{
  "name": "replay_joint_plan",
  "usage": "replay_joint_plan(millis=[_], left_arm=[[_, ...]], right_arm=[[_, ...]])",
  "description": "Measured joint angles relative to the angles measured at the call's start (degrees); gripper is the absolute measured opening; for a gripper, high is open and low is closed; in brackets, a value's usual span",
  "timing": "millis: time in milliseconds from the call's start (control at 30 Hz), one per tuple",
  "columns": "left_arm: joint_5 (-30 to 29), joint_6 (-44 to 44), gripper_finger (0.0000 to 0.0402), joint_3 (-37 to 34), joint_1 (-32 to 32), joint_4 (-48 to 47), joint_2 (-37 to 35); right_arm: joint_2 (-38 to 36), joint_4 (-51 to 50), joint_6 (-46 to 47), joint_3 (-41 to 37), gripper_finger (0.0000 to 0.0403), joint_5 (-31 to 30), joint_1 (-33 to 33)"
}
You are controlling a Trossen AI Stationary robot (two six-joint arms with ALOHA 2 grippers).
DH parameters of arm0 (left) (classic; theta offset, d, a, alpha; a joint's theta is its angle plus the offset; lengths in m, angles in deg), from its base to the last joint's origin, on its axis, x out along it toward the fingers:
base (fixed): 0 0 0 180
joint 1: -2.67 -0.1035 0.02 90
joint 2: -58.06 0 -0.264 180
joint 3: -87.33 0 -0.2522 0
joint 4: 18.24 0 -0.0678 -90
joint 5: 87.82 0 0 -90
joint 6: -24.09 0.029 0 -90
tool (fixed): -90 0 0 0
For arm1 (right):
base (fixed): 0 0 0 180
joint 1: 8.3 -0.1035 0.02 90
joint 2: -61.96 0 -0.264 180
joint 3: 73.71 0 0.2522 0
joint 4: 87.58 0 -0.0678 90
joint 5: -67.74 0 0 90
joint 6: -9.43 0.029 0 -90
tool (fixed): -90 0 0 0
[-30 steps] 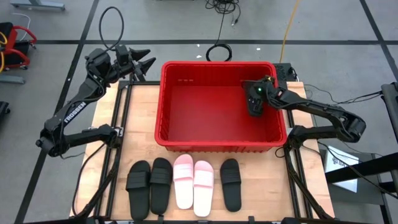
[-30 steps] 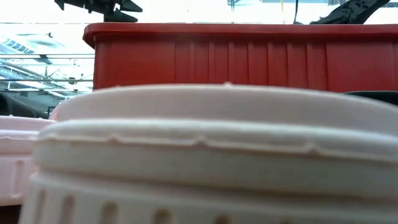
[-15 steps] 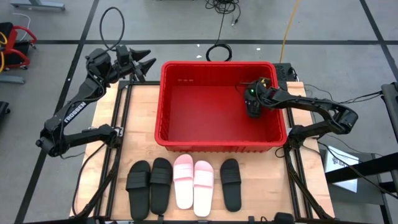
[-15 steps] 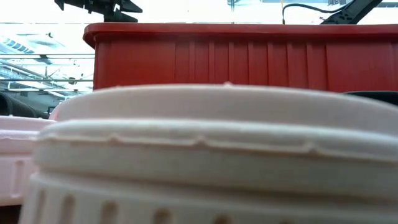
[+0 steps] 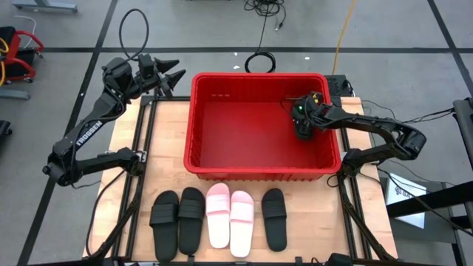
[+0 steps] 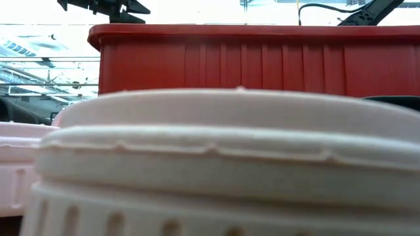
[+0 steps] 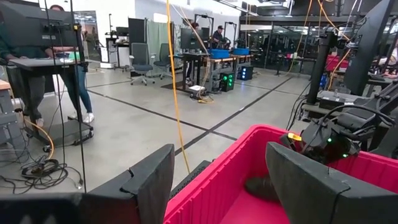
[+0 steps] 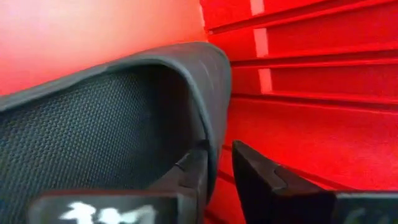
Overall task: Pick and place slides into bin
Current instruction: Put the black slide into the red bin
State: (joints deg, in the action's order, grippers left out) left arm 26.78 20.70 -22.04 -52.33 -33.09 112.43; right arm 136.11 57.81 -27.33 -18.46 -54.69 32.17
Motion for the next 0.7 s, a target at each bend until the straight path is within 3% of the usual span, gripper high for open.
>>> replay_joint_plan(millis=[400,700], left_arm=[[0.3,-0.1,0.0255,0.0,0.0,0.1,0.0],[1.1,-0.1,0.0255,0.0,0.0,0.1,-0.1]], right_arm=[[-0.7,-7.4,4.1,2.4,0.0167,3.9,0.0],[-5.9,-12.0,5.9,3.2,0.0189,7.2,-0.1]])
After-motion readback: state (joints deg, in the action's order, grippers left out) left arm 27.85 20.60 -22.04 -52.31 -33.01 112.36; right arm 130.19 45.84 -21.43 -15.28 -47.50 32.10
